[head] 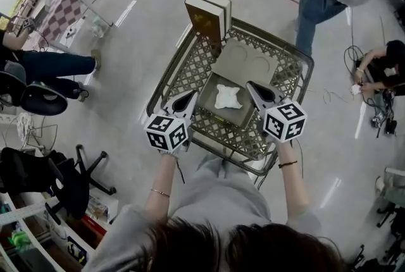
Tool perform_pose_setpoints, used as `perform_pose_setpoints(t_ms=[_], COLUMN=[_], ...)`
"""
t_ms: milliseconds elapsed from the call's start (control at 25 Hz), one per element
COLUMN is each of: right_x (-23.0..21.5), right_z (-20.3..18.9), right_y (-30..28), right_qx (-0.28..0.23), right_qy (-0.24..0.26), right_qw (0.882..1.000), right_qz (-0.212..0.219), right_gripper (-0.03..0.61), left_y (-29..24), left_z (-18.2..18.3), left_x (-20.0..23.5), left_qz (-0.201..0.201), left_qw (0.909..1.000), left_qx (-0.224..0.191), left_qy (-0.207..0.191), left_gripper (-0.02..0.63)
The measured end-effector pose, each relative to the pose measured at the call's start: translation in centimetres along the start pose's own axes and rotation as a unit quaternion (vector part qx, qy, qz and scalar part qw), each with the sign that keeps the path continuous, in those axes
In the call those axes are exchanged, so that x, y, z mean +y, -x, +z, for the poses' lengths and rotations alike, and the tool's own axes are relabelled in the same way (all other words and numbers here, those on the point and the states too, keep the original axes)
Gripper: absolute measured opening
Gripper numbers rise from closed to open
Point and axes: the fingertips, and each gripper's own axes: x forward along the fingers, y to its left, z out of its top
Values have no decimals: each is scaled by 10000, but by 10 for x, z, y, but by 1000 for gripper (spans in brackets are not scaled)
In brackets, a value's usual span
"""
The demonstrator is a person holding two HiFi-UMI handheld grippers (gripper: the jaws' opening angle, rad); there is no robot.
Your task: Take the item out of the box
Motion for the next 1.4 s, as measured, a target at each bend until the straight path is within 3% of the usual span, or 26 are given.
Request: perform_pose_setpoints(t_ms=[240, 440, 840, 960, 1400], right_x=[-15, -29, -31, -32, -49], right_z=[-39, -67, -116, -133, -174], right_y=[-27, -41, -56, -58, -74], right_qx=[458, 740, 1233, 1433, 2088], right_qy=[-466, -616, -930, -1042, -1548], right_qw=[9979, 9953, 9880, 9842, 9648], right_qz=[34, -103, 30, 50, -392], right_gripper=[21, 21, 25, 90, 195], left_y=[-26, -42, -54, -57, -64], left_z=[-31, -53, -87, -94, -108], left_x=[12, 15, 11, 11, 10], left_qz=[-152, -228, -359, -371, -416], left_qw=[9989, 9974, 9940, 9932, 9917], left_qx=[403, 618, 920, 963, 1038], left_qy=[180, 280, 476, 536, 627], left_gripper=[18, 17, 17, 17, 17])
